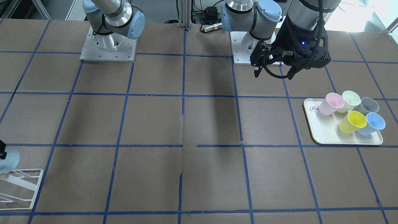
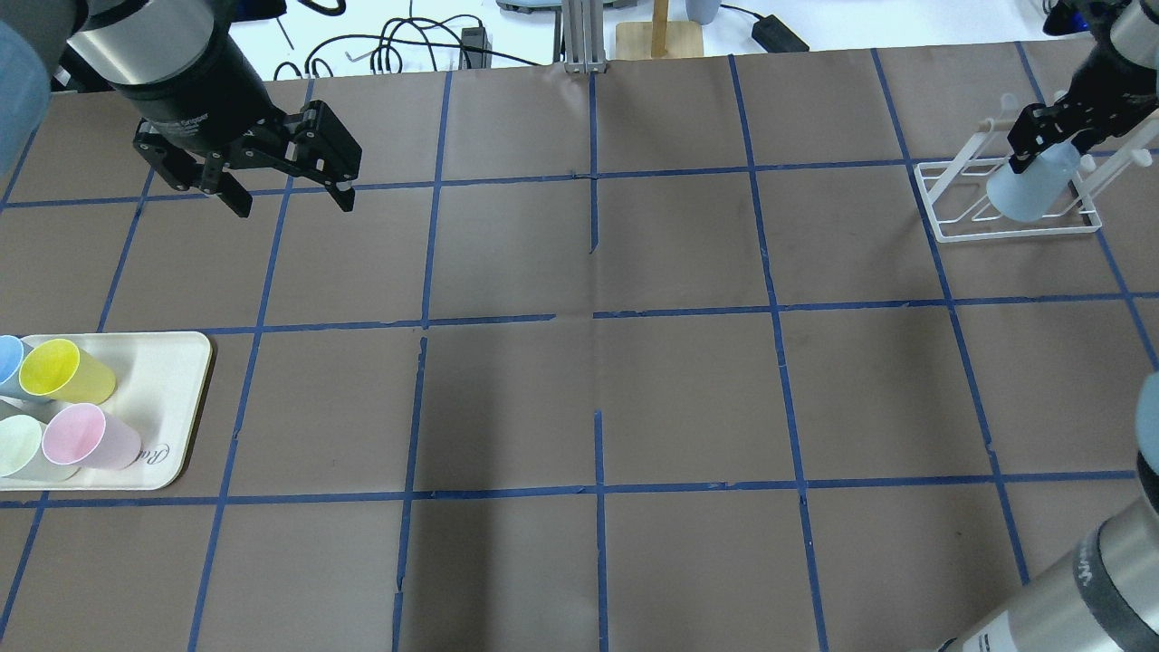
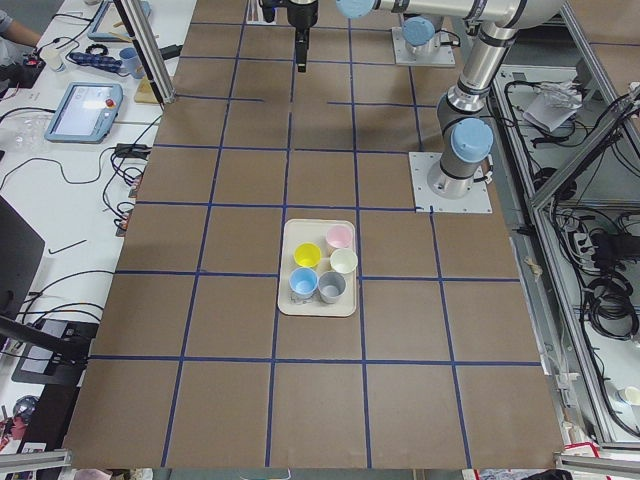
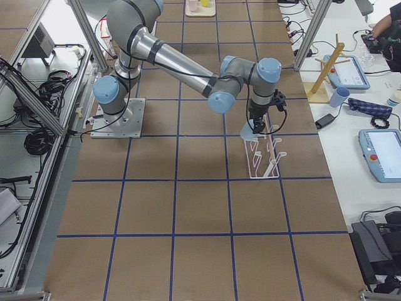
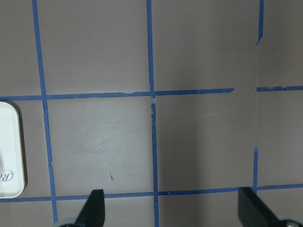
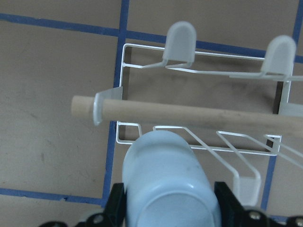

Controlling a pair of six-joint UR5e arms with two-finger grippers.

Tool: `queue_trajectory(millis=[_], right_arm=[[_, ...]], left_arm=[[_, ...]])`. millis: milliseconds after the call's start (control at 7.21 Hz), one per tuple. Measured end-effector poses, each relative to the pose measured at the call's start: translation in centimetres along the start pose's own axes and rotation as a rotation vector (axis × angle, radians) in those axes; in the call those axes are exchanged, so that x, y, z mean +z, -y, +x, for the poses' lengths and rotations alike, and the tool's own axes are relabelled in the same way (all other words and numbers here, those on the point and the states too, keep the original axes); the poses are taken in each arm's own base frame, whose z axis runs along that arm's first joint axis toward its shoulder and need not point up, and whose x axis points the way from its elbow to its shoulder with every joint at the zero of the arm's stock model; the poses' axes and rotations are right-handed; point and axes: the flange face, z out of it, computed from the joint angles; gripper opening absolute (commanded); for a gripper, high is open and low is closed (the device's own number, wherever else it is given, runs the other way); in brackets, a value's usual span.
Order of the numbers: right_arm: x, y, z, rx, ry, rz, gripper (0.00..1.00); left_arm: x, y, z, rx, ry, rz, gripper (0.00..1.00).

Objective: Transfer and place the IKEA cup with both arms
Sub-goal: 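Lift the light blue cup up off the rack with the right gripper, then carry the cup toward the table center while the left gripper rises to meet it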

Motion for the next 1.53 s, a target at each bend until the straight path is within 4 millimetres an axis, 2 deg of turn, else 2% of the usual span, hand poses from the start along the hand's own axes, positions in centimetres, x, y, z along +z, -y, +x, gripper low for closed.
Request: queue_trajectory(millis=[416,693,832,971,1109,1387,1526], right_arm=[[-4.7,0.5,0.3,-0.011,0.014,-0.015,0.15],[-9.8,-1.2,-1.2,-0.017,0.032,-0.020,0.14],[-12.7,-2.7,-2.9,-0.021,0.080,-0.015,0.12],[-14.9,-4.2,-5.1,-0.017,0.198,-0.002,0.09],[-16.3,-5.5,-7.5,-0.001,0.351,0.008,0.08],[-17.4,-6.7,-11.3,0.030,0.690,0.047,0.07],[-17.4,-6.9,-12.2,0.034,0.833,0.073,0.07]], left_arm=[[-0.1,0.0,0.0,0.000,-0.001,0.002,1.00],[-0.2,-0.1,0.3,0.001,-0.030,0.005,1.00],[-0.3,-0.2,0.5,-0.002,-0.071,0.009,1.00],[-0.4,-0.3,0.5,-0.014,-0.127,0.013,1.00],[-0.6,-0.3,0.1,-0.043,-0.225,0.016,1.00],[0.2,-0.2,-1.2,-0.148,-0.587,-0.007,1.00],[1.5,-0.7,-0.8,-0.177,-0.798,-0.014,1.00]])
